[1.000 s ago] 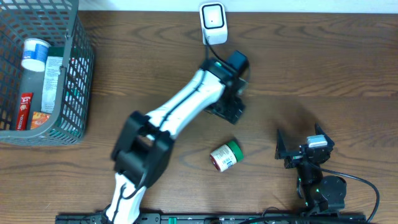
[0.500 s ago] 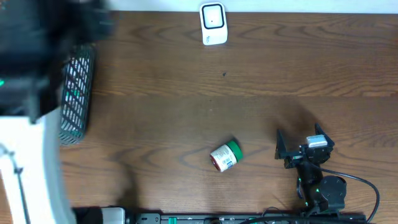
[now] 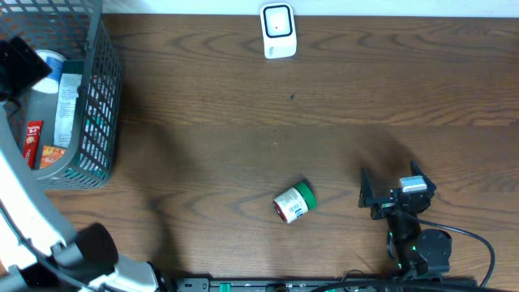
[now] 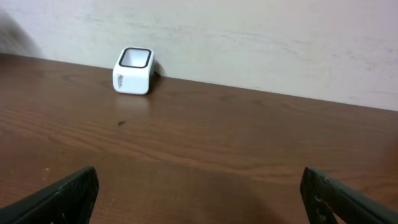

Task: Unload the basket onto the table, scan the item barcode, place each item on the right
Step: 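Return the left gripper into the basket toward the orange box, then grasp the orange snack box with the left gripper and lift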

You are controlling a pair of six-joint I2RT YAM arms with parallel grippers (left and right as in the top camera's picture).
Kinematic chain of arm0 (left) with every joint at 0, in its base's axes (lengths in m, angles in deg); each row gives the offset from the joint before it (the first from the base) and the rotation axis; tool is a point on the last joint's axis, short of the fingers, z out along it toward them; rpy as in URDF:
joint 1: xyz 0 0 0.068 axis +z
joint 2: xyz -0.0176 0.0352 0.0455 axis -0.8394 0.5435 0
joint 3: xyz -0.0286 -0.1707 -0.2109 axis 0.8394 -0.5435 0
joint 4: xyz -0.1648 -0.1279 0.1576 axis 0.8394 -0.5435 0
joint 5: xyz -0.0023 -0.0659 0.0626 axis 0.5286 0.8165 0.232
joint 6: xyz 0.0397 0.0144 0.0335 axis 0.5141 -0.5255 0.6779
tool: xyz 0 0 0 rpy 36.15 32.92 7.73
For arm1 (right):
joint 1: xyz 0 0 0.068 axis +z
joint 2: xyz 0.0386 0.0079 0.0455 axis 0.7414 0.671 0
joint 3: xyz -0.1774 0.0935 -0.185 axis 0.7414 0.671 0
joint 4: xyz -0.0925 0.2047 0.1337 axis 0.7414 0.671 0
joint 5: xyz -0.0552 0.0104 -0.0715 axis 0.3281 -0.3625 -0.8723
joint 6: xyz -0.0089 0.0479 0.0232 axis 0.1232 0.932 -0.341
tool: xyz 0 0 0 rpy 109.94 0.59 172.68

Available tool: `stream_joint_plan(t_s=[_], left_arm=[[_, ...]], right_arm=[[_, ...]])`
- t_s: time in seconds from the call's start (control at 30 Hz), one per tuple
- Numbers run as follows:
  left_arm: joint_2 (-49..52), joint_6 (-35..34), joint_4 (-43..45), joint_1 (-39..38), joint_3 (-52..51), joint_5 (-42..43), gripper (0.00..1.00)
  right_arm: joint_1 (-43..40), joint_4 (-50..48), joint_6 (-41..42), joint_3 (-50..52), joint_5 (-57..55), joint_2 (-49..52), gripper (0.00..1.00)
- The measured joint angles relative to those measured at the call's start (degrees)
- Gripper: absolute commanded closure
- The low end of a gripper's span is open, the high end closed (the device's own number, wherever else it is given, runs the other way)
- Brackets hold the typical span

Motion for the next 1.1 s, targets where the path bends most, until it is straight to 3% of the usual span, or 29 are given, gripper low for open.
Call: stream_joint_plan(t_s=[0.5, 0.77, 1.1], left_arm=[[25.68, -0.17, -10.21, 5.79, -0.13, -2.05, 0.08], [31.71, -0.17, -12.52, 6.56, -0.15, -8.22, 0.08], [34.27, -0.17, -8.28, 6.56, -3.45, -11.58, 0.08]], right_arm=[[0.00, -0.02, 0.00, 0.00, -0.02, 0.00, 0.01], [0.00, -0.02, 0.00, 0.00, 0.00, 0.00, 0.01], [0.00, 0.00, 0.00, 0.00, -0.02, 0.00, 0.01]])
